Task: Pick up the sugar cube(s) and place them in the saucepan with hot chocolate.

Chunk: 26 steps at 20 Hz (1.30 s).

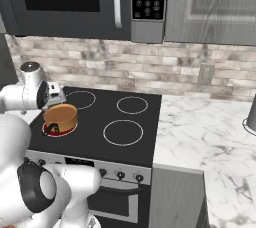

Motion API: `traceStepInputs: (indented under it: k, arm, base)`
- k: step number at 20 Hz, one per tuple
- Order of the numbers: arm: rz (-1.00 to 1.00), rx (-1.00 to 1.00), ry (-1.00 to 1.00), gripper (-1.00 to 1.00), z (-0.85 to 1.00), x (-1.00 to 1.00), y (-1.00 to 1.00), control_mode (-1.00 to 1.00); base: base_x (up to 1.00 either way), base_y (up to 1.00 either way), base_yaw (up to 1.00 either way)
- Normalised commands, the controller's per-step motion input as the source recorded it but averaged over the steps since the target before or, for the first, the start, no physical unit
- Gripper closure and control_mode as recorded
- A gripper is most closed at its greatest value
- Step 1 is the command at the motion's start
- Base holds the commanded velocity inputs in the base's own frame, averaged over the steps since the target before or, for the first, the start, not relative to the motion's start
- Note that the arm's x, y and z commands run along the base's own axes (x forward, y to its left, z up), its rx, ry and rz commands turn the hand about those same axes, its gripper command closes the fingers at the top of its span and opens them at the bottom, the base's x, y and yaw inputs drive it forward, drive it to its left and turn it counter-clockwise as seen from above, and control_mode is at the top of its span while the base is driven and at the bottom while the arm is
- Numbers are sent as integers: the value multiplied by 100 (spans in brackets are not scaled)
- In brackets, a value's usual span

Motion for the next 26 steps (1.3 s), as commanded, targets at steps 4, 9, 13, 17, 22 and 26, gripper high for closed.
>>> traceStepInputs:
  k: [4,9,13,17,22,26]
  arm:
    - [-7,0,4,100,-3,31,-5,-100]
    - [-7,-2,11,100,-10,38,4,-100]
    - [-3,0,1,100,-28,24,19,-100]
    - [-3,0,0,100,-25,18,8,-100]
    - [-3,0,0,100,-27,10,5,-100]
    - [-2,0,0,100,-25,2,0,-100]
  base:
    - [0,0,0]
    - [0,0,0]
    - [0,0,0]
    - [0,0,0]
    - [0,0,0]
    - [0,0,0]
